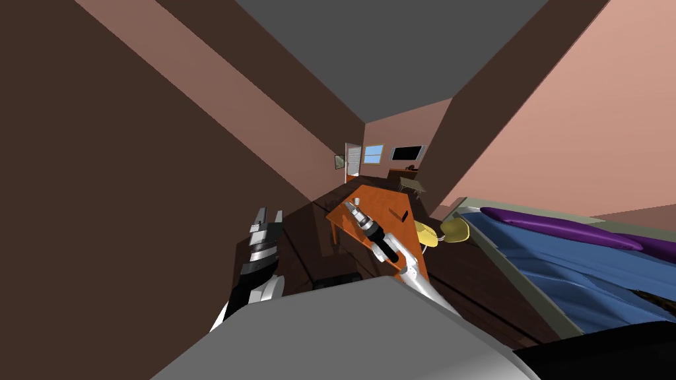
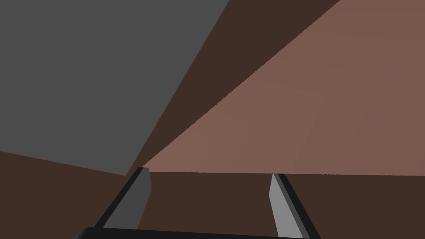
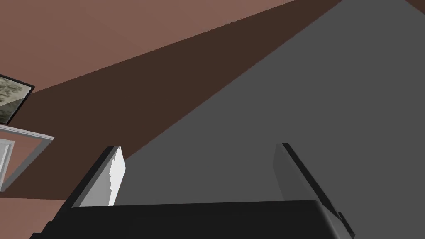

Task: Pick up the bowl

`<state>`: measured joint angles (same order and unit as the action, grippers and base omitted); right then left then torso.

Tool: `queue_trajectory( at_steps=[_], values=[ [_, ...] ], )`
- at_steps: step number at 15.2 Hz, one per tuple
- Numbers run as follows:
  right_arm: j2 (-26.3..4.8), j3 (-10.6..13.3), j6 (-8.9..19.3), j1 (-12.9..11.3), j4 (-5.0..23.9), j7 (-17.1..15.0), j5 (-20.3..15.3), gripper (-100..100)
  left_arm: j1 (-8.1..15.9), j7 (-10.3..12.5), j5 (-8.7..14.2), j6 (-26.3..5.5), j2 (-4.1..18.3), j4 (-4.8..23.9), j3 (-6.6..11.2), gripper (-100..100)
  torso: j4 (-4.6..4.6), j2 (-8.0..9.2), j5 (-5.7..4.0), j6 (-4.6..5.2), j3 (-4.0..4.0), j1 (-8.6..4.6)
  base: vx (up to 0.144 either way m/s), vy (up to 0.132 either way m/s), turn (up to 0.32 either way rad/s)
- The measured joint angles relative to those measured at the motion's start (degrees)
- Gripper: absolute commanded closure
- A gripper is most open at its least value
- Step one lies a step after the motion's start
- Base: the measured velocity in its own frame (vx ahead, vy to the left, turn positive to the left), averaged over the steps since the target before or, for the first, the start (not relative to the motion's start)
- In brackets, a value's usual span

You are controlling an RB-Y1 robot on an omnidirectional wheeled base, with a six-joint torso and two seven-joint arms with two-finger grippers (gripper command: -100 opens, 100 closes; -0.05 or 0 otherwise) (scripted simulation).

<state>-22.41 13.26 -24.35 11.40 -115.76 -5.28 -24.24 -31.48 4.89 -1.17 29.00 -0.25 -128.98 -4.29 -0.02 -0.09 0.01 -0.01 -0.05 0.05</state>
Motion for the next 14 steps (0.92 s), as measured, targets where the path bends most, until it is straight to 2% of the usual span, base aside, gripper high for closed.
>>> queue_trajectory(
  at_steps=[6,7,11,14],
  values=[
    [-4.6,4.5,-1.2,-4.1,5.1,0.3,-7.1,-100,0.0,0.0,0.0,0.0,0.0,0.0,0.00,0,0.00,-0.01,0.00,0.01,-0.01,-0.02,0.019,0.011,-0.008],
    [-5.5,5.7,-1.3,-5.6,6.7,0.3,-8.3,-100,0.0,0.0,0.0,0.0,0.0,0.0,0.00,0,-0.01,-0.04,0.00,-0.01,-0.02,-0.02,0.026,0.012,-0.002],
    [-8.1,8.8,-2.0,-9.2,11.0,0.4,-13.0,-100,0.0,0.0,0.0,0.0,0.0,0.0,0.00,0,-0.01,-0.05,-0.01,0.01,-0.03,-0.03,0.022,0.007,-0.005],
    [-10.1,11.3,-1.6,-11.1,12.5,0.2,-16.6,-100,0.0,0.0,0.0,0.0,0.0,0.0,0.00,0,-0.01,-0.04,0.00,0.01,-0.02,-0.03,0.026,0.007,-0.010]
  ],
)
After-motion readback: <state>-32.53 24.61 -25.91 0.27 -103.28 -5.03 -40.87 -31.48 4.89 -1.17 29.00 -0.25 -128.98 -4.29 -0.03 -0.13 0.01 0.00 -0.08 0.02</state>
